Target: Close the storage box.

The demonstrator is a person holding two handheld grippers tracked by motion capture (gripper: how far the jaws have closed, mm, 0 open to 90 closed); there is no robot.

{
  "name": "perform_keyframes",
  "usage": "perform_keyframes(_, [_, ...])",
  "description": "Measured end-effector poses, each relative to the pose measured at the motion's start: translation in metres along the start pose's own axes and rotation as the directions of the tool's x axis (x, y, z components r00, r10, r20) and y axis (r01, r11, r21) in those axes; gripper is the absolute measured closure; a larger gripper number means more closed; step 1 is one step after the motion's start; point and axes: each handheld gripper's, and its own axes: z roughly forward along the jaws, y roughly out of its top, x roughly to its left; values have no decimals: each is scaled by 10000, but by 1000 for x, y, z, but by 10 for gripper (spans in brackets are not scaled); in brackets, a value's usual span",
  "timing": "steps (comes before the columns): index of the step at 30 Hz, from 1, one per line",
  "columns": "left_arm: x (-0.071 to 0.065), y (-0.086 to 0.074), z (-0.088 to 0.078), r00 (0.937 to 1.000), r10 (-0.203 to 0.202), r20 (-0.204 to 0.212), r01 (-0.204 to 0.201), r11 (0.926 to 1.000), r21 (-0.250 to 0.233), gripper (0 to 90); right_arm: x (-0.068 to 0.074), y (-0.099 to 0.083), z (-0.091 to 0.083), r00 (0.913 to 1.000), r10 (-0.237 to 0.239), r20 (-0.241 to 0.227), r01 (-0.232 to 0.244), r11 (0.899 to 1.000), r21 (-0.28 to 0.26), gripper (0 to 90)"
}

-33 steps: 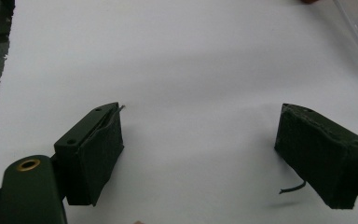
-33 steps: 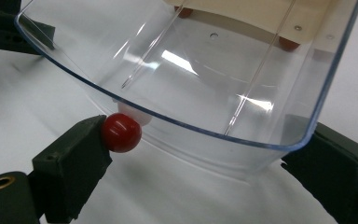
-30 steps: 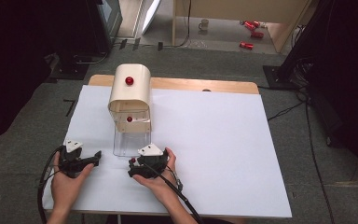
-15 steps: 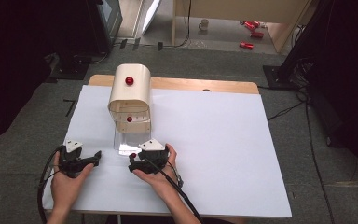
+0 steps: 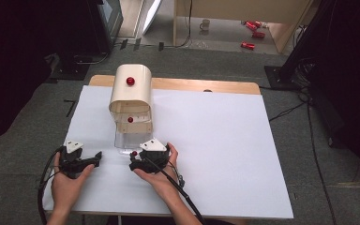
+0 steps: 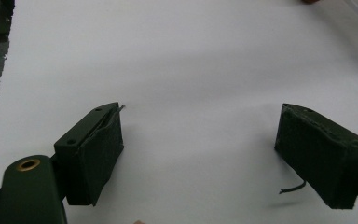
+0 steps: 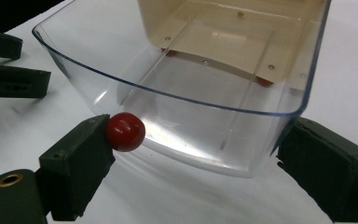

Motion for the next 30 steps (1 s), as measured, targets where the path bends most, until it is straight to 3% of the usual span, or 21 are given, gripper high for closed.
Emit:
perform_keyframes(3, [0, 0, 0, 10000, -2, 5, 2, 10000, 6, 149, 0, -1, 3, 9998, -204, 81, 204, 9998, 20, 99])
perform_keyframes(21, [0, 0, 0, 10000, 7, 9, -7, 10000, 15, 149, -6, 13, 15, 9996, 233, 132, -231, 9996, -185, 103])
perform_keyframes(30, [0, 0, 0, 10000, 5, 10, -5, 10000, 20, 149, -16, 20, 26, 9991, 416, -9, -416, 9991, -44, 36])
